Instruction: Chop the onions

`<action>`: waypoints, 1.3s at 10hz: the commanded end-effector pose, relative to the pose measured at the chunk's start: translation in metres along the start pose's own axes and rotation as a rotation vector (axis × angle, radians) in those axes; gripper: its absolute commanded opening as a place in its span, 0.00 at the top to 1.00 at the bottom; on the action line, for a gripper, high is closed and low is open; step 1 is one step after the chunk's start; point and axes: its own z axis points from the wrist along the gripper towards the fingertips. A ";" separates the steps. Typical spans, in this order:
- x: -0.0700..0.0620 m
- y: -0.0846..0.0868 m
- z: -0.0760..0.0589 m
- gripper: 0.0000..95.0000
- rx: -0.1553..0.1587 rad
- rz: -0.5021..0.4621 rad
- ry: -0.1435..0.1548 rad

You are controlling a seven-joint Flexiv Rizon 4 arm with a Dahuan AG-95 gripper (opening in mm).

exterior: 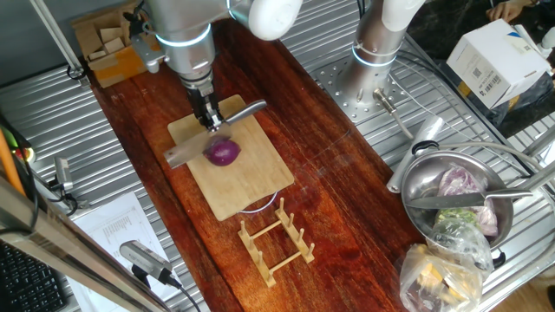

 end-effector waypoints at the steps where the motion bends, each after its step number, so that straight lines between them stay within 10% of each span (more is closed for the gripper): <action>1: 0.000 0.000 0.008 1.00 -0.003 -0.008 -0.003; 13: 0.011 -0.005 -0.011 1.00 -0.008 -0.022 0.031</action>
